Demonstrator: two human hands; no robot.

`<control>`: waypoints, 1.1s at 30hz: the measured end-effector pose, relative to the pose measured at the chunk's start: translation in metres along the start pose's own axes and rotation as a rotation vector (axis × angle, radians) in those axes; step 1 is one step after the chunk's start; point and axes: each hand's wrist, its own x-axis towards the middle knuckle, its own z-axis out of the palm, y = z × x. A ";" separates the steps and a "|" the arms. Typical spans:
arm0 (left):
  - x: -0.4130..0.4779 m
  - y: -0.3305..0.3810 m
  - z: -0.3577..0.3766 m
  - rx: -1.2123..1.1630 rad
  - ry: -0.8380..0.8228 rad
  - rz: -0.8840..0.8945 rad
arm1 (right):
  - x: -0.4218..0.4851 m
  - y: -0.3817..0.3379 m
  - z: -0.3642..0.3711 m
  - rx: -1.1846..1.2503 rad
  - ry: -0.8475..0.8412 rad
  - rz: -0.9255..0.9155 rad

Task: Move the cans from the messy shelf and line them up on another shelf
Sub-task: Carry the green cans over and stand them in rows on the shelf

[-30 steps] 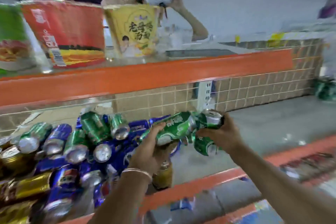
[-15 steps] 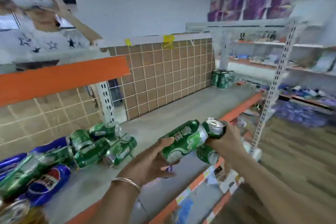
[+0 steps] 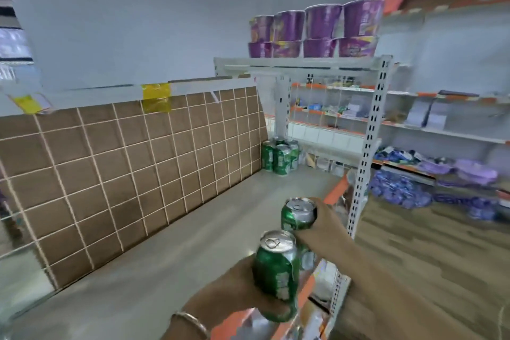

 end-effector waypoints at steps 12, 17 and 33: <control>0.188 0.014 -0.066 -0.033 0.503 0.042 | 0.174 0.069 -0.044 -0.020 -0.122 0.085; 0.270 0.017 -0.062 -0.001 0.546 0.070 | 0.261 0.102 -0.062 0.042 -0.245 0.043; 0.464 0.034 -0.043 -0.079 0.888 0.006 | 0.448 0.170 -0.060 0.095 -0.511 -0.069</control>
